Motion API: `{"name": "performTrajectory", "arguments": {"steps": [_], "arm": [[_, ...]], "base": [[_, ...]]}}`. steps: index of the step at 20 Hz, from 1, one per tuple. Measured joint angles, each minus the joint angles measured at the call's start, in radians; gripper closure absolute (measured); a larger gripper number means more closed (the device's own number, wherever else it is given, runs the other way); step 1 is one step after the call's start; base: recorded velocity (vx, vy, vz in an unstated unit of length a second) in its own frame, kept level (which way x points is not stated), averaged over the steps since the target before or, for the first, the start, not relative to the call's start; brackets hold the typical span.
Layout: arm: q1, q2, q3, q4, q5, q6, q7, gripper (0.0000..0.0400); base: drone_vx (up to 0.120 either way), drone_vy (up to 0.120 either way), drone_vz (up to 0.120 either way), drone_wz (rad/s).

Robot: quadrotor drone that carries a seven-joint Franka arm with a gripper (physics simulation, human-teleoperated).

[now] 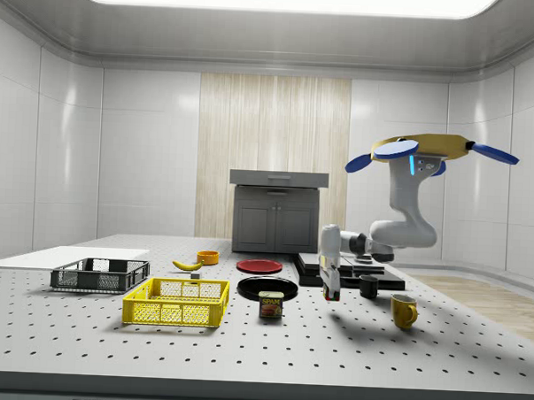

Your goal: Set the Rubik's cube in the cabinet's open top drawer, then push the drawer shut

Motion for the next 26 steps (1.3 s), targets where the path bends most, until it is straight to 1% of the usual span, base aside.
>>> {"name": "performTrajectory", "arguments": {"steps": [7, 21, 22, 26], "arm": [[-0.008, -0.02, 0.024, -0.001, 0.029, 0.014, 0.008, 0.0075], [-0.018, -0.064, 0.037, 0.001, 0.052, 0.052, 0.017, 0.0075], [-0.019, -0.066, 0.038, 0.001, 0.053, 0.055, 0.018, 0.0075], [-0.021, -0.078, 0.04, 0.001, 0.058, 0.065, 0.02, 0.0075]], "base": [[0.12, -0.12, 0.12, 0.0], [0.12, -0.12, 0.12, 0.0], [0.08, -0.12, 0.12, 0.0], [0.0, -0.12, 0.12, 0.0]]}}
